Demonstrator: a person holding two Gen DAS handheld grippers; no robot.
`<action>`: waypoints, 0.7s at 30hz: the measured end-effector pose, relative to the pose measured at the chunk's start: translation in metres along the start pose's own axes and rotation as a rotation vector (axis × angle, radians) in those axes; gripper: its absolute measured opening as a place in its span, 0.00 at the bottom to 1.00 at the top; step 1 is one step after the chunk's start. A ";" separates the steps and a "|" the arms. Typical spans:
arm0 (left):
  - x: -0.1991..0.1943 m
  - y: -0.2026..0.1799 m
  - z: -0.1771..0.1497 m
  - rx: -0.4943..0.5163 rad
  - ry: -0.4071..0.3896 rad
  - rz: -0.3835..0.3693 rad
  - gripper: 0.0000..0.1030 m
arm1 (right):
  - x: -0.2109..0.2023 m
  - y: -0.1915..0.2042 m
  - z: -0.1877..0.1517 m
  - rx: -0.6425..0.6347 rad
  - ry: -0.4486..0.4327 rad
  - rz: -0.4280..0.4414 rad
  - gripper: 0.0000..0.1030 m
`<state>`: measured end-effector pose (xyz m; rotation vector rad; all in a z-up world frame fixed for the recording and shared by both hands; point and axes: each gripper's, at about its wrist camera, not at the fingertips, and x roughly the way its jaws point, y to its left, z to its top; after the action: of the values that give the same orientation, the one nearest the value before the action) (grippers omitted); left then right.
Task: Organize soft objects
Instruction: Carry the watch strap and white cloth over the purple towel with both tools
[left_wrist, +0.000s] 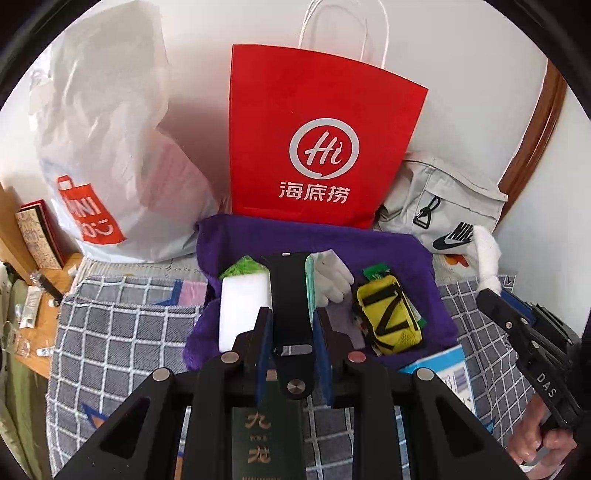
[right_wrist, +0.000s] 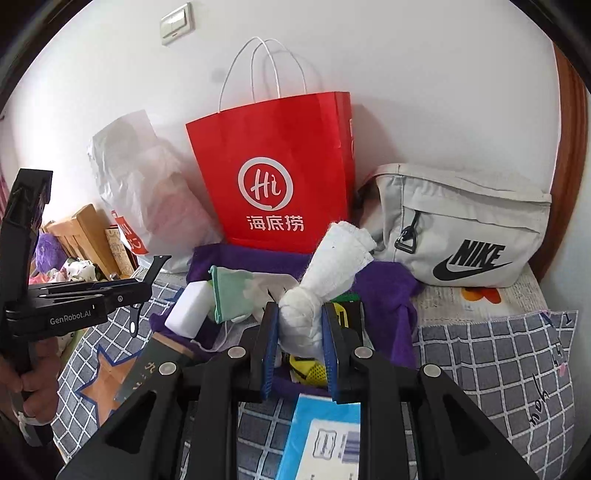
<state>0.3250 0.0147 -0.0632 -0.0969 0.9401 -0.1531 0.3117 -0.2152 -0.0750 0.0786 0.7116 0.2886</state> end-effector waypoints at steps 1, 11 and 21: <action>0.004 0.001 0.001 -0.003 0.004 -0.007 0.21 | 0.004 -0.001 0.002 0.005 0.000 0.003 0.22; 0.051 0.001 0.010 -0.022 0.062 -0.073 0.21 | 0.055 -0.013 0.010 0.024 0.043 0.014 0.22; 0.100 -0.008 0.011 -0.018 0.136 -0.124 0.21 | 0.104 -0.018 -0.004 0.013 0.171 0.029 0.23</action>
<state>0.3907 -0.0104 -0.1352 -0.1634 1.0718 -0.2683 0.3879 -0.2029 -0.1464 0.0771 0.8826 0.3207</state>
